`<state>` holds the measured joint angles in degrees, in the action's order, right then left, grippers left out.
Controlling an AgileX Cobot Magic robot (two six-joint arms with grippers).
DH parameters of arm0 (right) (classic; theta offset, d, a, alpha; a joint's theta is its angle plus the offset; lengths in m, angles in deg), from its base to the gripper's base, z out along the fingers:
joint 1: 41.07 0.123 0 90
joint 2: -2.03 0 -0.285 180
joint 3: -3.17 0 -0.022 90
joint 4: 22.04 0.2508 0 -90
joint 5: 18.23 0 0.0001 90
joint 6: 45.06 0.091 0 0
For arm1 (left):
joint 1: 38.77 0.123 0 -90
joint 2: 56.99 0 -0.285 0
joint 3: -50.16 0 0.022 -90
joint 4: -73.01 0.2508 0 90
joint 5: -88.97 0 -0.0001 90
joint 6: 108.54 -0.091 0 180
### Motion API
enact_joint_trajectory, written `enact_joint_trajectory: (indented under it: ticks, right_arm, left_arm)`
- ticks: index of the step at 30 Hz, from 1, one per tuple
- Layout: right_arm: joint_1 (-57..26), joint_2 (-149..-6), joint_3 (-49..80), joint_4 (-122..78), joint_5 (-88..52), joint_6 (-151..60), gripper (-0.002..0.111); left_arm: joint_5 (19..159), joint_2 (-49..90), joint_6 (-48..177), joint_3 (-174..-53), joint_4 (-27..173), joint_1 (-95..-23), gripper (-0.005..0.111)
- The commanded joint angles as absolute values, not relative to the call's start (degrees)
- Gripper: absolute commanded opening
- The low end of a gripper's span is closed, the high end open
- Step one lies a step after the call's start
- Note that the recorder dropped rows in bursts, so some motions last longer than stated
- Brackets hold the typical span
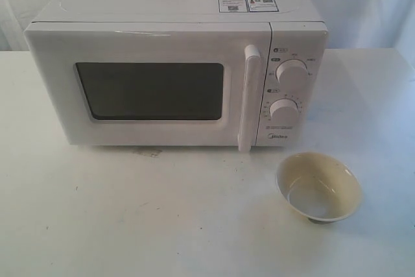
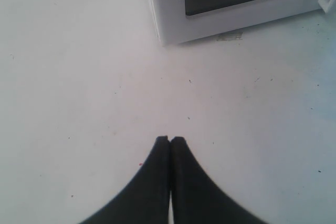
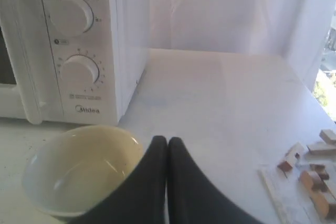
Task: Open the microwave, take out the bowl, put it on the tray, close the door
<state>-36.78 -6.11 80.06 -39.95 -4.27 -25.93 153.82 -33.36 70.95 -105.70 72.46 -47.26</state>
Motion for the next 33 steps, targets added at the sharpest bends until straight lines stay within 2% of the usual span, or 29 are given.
enact_joint_trajectory:
  ticks: [1, 17, 25, 33]
  right_arm:
    - [-37.08, -5.76, 80.39, -41.41, 2.23, -26.72, 0.000]
    - [-37.08, -5.76, 80.39, -39.18, 2.10, -27.04, 0.000]
    - [-37.08, -5.76, 80.39, -21.17, 1.28, -49.62, 0.000]
    - [-37.08, -5.76, 80.39, -21.64, 1.28, -45.55, 0.000]
  left_arm:
    - [157.04, -33.84, 71.46, -105.38, 71.97, -47.44, 0.000]
    - [157.04, -33.84, 71.46, -105.38, 71.97, -47.44, 0.000]
    - [157.04, -33.84, 71.46, -105.38, 71.97, -47.44, 0.000]
    - [157.04, -33.84, 71.46, -105.38, 71.97, -47.44, 0.000]
